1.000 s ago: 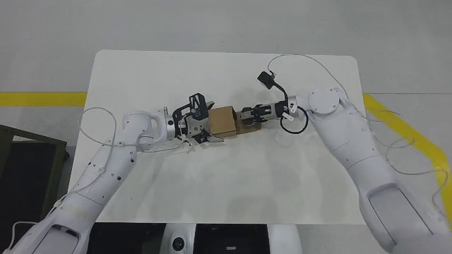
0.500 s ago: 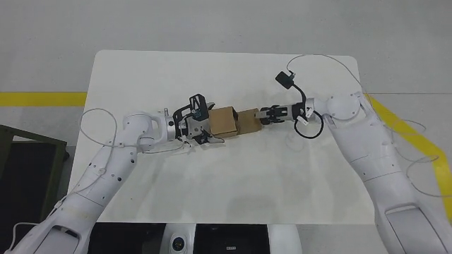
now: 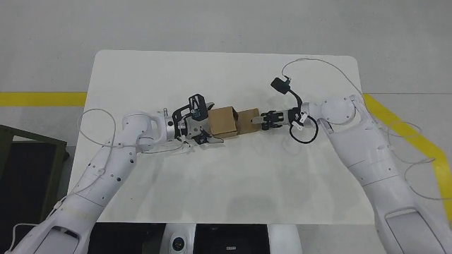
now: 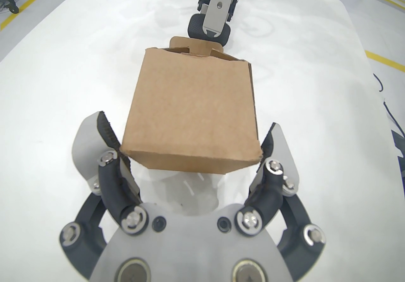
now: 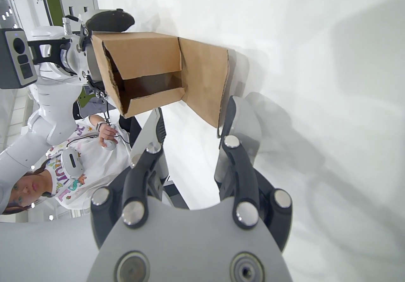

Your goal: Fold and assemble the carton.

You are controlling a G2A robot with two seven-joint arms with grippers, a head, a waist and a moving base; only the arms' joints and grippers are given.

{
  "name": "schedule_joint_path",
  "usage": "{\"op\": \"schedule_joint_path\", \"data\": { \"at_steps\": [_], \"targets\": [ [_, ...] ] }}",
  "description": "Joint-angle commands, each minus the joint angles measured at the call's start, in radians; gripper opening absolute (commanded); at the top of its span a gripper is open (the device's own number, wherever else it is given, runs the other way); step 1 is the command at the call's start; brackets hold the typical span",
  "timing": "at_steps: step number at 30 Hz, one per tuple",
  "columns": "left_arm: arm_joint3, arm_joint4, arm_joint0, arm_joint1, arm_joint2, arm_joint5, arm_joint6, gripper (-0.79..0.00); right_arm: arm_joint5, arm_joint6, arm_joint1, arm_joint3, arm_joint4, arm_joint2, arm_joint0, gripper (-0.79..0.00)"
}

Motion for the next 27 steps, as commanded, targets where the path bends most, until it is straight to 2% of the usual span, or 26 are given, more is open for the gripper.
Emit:
{"op": "schedule_joint_path", "data": {
  "at_steps": [1,13,27],
  "targets": [
    [-0.001,0.0,0.0,0.0,0.0,0.0,-0.001,0.0,-0.006,0.0,-0.003,0.008,0.016,-0.009,0.003,-0.437],
    [0.0,0.004,-0.002,-0.001,-0.007,-0.005,-0.002,0.0,-0.062,0.011,-0.023,0.052,0.139,-0.041,0.026,-0.437],
    [0.002,0.01,-0.001,-0.002,-0.01,-0.016,-0.008,0.0,-0.069,0.044,-0.053,0.035,0.243,-0.113,0.054,-0.437]
  ]
}}
